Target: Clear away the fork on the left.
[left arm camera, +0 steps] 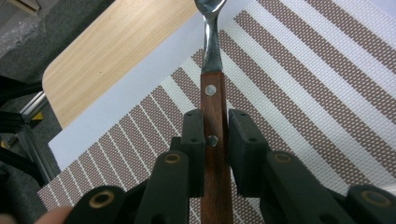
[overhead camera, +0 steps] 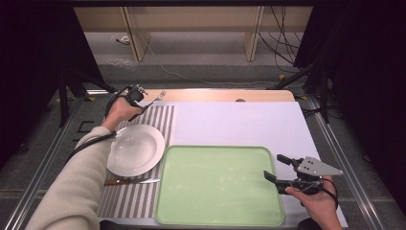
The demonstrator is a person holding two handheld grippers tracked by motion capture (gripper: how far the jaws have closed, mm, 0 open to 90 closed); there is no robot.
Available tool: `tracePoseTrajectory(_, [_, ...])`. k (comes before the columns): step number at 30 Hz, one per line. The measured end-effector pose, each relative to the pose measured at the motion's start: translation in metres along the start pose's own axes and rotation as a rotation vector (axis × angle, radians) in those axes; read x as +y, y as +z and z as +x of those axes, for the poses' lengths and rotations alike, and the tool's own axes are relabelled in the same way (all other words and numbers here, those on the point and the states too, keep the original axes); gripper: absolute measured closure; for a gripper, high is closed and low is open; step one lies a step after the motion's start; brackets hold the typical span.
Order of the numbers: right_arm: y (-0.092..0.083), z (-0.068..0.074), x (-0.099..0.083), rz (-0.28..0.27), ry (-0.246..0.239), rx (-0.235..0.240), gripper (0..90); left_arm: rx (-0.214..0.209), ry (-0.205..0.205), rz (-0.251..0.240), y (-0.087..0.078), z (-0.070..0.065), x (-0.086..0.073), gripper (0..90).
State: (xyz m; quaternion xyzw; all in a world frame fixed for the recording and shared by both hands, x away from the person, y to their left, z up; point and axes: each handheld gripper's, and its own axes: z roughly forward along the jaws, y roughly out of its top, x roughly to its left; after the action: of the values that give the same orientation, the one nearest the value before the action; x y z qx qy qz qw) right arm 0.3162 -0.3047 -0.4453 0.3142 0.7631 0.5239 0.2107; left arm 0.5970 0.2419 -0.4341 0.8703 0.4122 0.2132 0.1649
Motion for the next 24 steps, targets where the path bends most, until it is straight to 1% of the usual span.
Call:
tracePoseTrajectory(2, [0.000, 0.000, 0.000, 0.002, 0.001, -0.002, 22.9, 0.007, -0.020, -0.010, -0.004, -0.001, 0.000, 76.5])
tracePoseTrajectory(5, [0.000, 0.000, 0.000, -0.002, 0.003, 0.000, 22.9, 0.010, -0.038, -0.023, -0.011, -0.005, -0.001, 76.5])
tracePoseTrajectory(7, [0.000, 0.000, 0.000, -0.003, 0.002, 0.000, 22.9, 0.009, -0.053, -0.041, -0.017, -0.010, -0.002, 76.5])
tracePoseTrajectory(11, [-0.001, 0.000, 0.000, 0.002, 0.001, -0.003, 22.9, 0.010, -0.058, -0.055, -0.029, -0.023, -0.005, 76.5])
tracePoseTrajectory(12, [-0.001, 0.001, 0.000, 0.003, 0.001, -0.003, 22.9, 0.008, -0.047, -0.058, -0.033, -0.028, -0.006, 76.5])
tracePoseTrajectory(15, [-0.001, 0.000, 0.000, 0.001, 0.000, -0.006, 22.9, -0.009, -0.042, -0.081, -0.045, -0.041, -0.009, 76.5])
tracePoseTrajectory(17, [-0.001, 0.000, 0.000, 0.002, 0.003, -0.005, 22.9, -0.028, -0.043, -0.101, -0.054, -0.053, -0.011, 76.5])
tracePoseTrajectory(19, [-0.001, 0.001, 0.000, 0.004, -0.001, -0.005, 22.9, -0.052, -0.035, -0.114, -0.063, -0.067, -0.014, 76.5])
tracePoseTrajectory(20, [0.000, 0.001, 0.000, 0.005, 0.001, -0.005, 22.9, -0.061, -0.028, -0.120, -0.068, -0.076, -0.016, 76.5])
tracePoseTrajectory(21, [-0.001, 0.001, 0.000, 0.004, 0.000, -0.005, 22.9, -0.071, -0.024, -0.125, -0.070, -0.082, -0.018, 76.5])
tracePoseTrajectory(22, [-0.001, 0.001, 0.000, 0.004, -0.001, -0.005, 22.9, -0.083, -0.011, -0.126, -0.074, -0.092, -0.020, 76.5])
tracePoseTrajectory(23, [-0.001, 0.001, 0.000, 0.001, 0.000, -0.006, 22.9, -0.088, -0.002, -0.124, -0.076, -0.098, -0.021, 76.4])
tracePoseTrajectory(24, [-0.001, 0.001, 0.000, 0.002, 0.002, -0.007, 22.9, -0.096, 0.000, -0.130, -0.079, -0.106, -0.023, 76.5])
